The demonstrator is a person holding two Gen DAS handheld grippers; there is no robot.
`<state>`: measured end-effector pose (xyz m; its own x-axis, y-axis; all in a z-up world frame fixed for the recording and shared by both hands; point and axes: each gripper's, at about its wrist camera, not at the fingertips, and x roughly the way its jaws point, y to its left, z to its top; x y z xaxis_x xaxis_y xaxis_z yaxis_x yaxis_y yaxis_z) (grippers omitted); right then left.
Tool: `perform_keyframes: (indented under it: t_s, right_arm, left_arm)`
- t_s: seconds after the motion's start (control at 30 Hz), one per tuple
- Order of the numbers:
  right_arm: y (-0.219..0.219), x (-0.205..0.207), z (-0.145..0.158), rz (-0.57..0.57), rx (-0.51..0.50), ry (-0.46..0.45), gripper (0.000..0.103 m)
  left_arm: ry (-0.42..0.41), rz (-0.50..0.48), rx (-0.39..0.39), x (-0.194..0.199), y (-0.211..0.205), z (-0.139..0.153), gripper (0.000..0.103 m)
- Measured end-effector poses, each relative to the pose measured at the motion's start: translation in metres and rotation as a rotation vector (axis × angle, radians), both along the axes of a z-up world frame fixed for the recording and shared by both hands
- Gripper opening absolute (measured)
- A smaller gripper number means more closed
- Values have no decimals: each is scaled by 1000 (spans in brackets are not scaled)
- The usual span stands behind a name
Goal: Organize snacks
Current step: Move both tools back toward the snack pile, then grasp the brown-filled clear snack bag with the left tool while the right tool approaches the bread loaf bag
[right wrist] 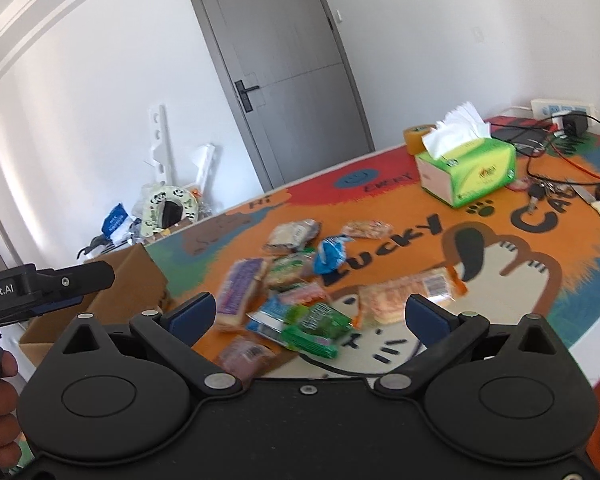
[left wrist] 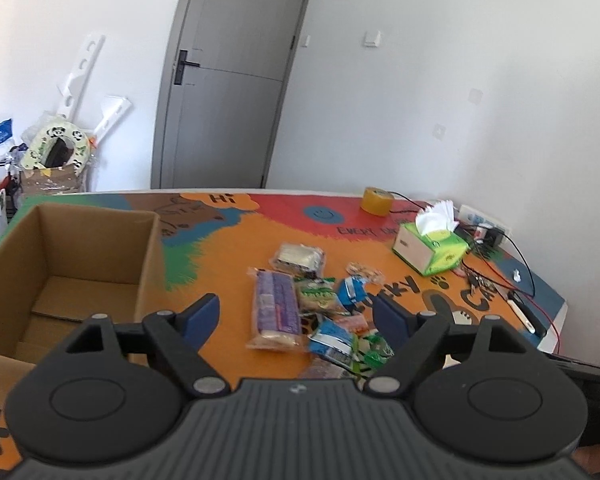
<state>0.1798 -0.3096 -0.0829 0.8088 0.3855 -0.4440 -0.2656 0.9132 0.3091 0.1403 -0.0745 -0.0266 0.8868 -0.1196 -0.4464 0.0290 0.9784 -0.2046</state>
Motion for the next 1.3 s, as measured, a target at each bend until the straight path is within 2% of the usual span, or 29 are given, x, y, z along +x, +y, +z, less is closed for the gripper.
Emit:
perform_keyframes:
  t_s: [0.47, 0.93, 1.03, 1.13, 1.2, 1.23, 1.3]
  right_arm:
    - [-21, 14, -27, -51, -23, 51, 102]
    - [-35, 28, -48, -74, -53, 84, 103]
    - [-36, 30, -50, -77, -52, 88, 103]
    - [-37, 32, -52, -74, -50, 88, 103]
    - [-36, 34, -53, -70, -51, 89, 103]
    - [-36, 35, -54, -68, -52, 88, 103]
    - [-35, 37, -55, -63, -55, 87, 103]
  left_arm:
    - [102, -26, 8, 30, -17, -45, 80]
    - [174, -66, 62, 54, -40, -80, 77]
    - [191, -69, 66, 58, -44, -86, 73]
    - [216, -68, 77, 62, -45, -94, 61]
    - [208, -56, 101, 61, -46, -95, 49]
    - [208, -58, 102, 61, -46, -95, 47]
    - [208, -64, 96, 61, -45, -94, 37]
